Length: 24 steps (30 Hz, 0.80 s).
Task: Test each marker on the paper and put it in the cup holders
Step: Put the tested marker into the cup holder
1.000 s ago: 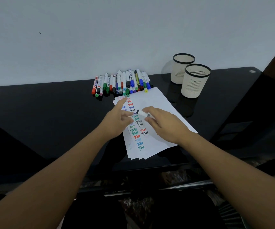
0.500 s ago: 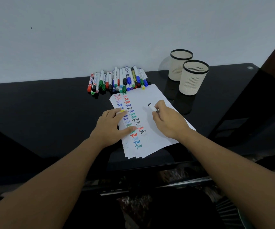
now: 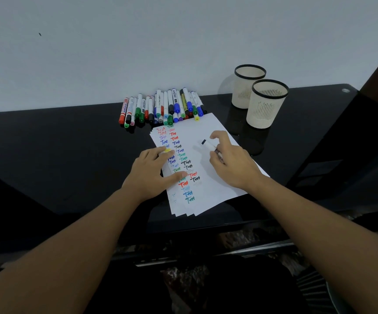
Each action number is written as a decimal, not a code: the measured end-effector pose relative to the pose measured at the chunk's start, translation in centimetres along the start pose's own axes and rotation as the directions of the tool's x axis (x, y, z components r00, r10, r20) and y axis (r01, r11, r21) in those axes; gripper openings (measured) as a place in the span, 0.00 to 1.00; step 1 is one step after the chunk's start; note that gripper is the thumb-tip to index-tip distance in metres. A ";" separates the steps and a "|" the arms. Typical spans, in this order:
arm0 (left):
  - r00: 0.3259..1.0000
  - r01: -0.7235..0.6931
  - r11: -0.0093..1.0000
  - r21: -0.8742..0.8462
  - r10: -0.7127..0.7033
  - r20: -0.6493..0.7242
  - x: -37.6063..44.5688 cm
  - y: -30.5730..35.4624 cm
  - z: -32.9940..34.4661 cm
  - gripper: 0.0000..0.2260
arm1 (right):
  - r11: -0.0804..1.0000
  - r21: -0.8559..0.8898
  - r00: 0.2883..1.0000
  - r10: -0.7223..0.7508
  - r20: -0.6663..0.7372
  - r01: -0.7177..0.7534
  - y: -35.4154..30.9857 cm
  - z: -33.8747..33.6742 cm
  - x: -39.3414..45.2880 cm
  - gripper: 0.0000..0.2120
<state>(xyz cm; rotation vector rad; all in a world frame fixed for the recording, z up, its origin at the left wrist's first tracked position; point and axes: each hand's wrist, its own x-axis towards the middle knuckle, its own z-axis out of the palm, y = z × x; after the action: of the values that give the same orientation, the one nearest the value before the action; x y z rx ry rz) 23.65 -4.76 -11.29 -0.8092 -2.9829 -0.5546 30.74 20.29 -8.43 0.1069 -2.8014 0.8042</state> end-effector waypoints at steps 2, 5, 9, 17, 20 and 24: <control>1.000 -0.002 1.000 -0.003 0.002 -0.008 0.0 0.0 0.1 0.42 | 1.000 0.011 0.999 -0.017 0.038 0.016 -0.1 -0.1 0.1 0.27; 1.000 -0.007 1.000 -0.003 0.007 -0.009 0.1 -0.1 0.1 0.42 | 0.999 -0.028 0.996 -0.026 0.088 0.028 0.1 0.1 0.6 0.24; 1.000 -0.010 1.000 -0.008 0.010 -0.015 0.1 -0.1 0.1 0.41 | 1.000 0.010 0.999 -0.022 0.048 0.022 0.4 0.2 0.8 0.16; 1.000 -0.003 1.000 -0.006 0.003 -0.004 0.2 -0.2 0.2 0.42 | 1.000 0.018 0.999 0.008 0.032 -0.008 0.3 -0.2 1.2 0.13; 1.000 -0.004 1.000 -0.013 0.003 -0.005 0.1 -0.2 0.2 0.42 | 1.000 -0.009 0.998 0.016 0.065 -0.015 0.1 -0.2 1.2 0.12; 1.000 -0.003 1.000 -0.010 0.003 0.002 0.1 -0.3 0.1 0.44 | 0.996 0.025 0.989 0.083 0.121 -0.086 0.9 -0.7 1.2 0.21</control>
<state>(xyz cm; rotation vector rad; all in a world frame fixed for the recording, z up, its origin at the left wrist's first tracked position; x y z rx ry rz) 23.42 -4.87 -11.48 -0.8145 -2.9827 -0.5699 29.59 21.35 -8.06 0.0431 -2.9241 0.8879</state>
